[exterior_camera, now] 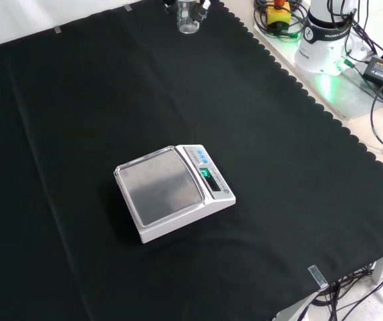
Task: Put the beaker on the electronic balance.
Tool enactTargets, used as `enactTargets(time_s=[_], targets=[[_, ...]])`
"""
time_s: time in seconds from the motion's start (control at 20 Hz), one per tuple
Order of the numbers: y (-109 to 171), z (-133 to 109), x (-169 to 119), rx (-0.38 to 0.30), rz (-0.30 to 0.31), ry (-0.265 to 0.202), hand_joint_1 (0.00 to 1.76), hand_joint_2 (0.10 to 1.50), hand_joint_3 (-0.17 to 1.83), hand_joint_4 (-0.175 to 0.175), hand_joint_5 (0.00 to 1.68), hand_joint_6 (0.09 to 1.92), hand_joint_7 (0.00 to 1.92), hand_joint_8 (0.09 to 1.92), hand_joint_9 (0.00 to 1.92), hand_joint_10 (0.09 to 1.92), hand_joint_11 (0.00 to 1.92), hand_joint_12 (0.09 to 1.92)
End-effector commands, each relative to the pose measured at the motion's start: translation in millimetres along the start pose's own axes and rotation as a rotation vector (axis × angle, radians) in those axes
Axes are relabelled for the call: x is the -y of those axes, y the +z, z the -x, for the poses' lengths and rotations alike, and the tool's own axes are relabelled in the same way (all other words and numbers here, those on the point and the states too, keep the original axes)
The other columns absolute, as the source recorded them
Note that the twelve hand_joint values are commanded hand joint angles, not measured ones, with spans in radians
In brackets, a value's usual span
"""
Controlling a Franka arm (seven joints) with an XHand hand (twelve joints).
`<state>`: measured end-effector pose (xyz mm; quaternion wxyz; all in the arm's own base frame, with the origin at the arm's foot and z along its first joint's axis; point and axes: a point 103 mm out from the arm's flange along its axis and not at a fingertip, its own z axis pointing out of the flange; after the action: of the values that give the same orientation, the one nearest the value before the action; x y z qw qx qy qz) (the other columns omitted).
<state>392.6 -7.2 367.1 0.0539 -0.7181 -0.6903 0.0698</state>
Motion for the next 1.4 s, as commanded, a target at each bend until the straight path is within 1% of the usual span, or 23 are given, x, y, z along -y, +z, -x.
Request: enactTargets(time_s=[0.05, 0.1, 0.15, 0.35, 0.45, 0.55, 0.6, 0.65, 0.75, 0.85, 0.95, 1.1, 1.15, 1.2, 1.3, 1.4], targets=[[-3.5, -18.8, 10.9, 0.053, 0.010, -0.023, 1.20, 0.68, 0.62, -0.175, 1.29, 0.63, 1.64, 0.41, 1.92, 0.22, 1.75, 0.56], [-5.4, -18.5, 12.5, 0.001, 0.019, 0.016, 1.20, 0.67, 0.62, -0.175, 1.29, 0.63, 1.64, 0.41, 1.92, 0.22, 1.75, 0.56], [-7.3, -17.7, 13.8, -0.039, 0.022, 0.030, 1.20, 0.67, 0.62, -0.175, 1.29, 0.63, 1.64, 0.41, 1.92, 0.22, 1.75, 0.56], [-10.1, -20.9, 13.9, -0.029, 0.017, 0.026, 1.20, 0.67, 0.63, -0.175, 1.29, 0.63, 1.64, 0.41, 1.92, 0.22, 1.75, 0.57], [-9.8, -24.7, 10.4, -0.007, 0.006, 0.027, 1.20, 0.67, 0.63, -0.175, 1.29, 0.63, 1.64, 0.41, 1.92, 0.22, 1.75, 0.57], [-7.5, -28.2, 3.2, 0.001, 0.009, 0.009, 1.20, 0.67, 0.63, -0.175, 1.29, 0.63, 1.64, 0.40, 1.92, 0.22, 1.75, 0.57], [-4.3, -30.3, -2.7, 0.019, 0.004, -0.026, 1.20, 0.67, 0.63, -0.175, 1.29, 0.63, 1.64, 0.40, 1.92, 0.22, 1.75, 0.57], [-1.5, -30.7, -9.1, 0.036, -0.001, -0.050, 1.20, 0.67, 0.63, -0.175, 1.29, 0.63, 1.64, 0.40, 1.92, 0.22, 1.75, 0.57], [4.8, -30.3, -28.1, 0.058, -0.009, -0.065, 1.20, 0.67, 0.64, -0.175, 1.29, 0.63, 1.64, 0.40, 1.92, 0.22, 1.75, 0.57], [11.9, -24.3, -52.0, 0.049, -0.020, -0.058, 1.20, 0.67, 0.64, -0.175, 1.29, 0.63, 1.64, 0.40, 1.92, 0.22, 1.75, 0.57], [19.0, -18.8, -76.9, 0.045, -0.028, -0.073, 1.20, 0.67, 0.64, -0.175, 1.29, 0.64, 1.64, 0.40, 1.92, 0.21, 1.75, 0.57], [28.3, -18.2, -114.0, 0.051, -0.048, -0.105, 1.20, 0.66, 0.64, -0.175, 1.29, 0.64, 1.65, 0.40, 1.92, 0.21, 1.76, 0.58], [31.4, -23.7, -126.9, 0.072, -0.057, -0.115, 1.20, 0.66, 0.64, -0.175, 1.29, 0.64, 1.65, 0.40, 1.92, 0.21, 1.76, 0.58], [33.9, -27.0, -138.1, 0.073, -0.064, -0.117, 1.20, 0.66, 0.65, -0.175, 1.29, 0.64, 1.65, 0.40, 1.92, 0.21, 1.76, 0.58], [37.5, -38.5, -158.9, 0.070, -0.068, -0.115, 1.20, 0.66, 0.65, -0.175, 1.29, 0.64, 1.65, 0.40, 1.92, 0.21, 1.76, 0.58], [39.8, -53.8, -176.9, 0.054, -0.059, -0.106, 1.20, 0.66, 0.65, -0.175, 1.29, 0.64, 1.65, 0.40, 1.92, 0.21, 1.76, 0.58]])
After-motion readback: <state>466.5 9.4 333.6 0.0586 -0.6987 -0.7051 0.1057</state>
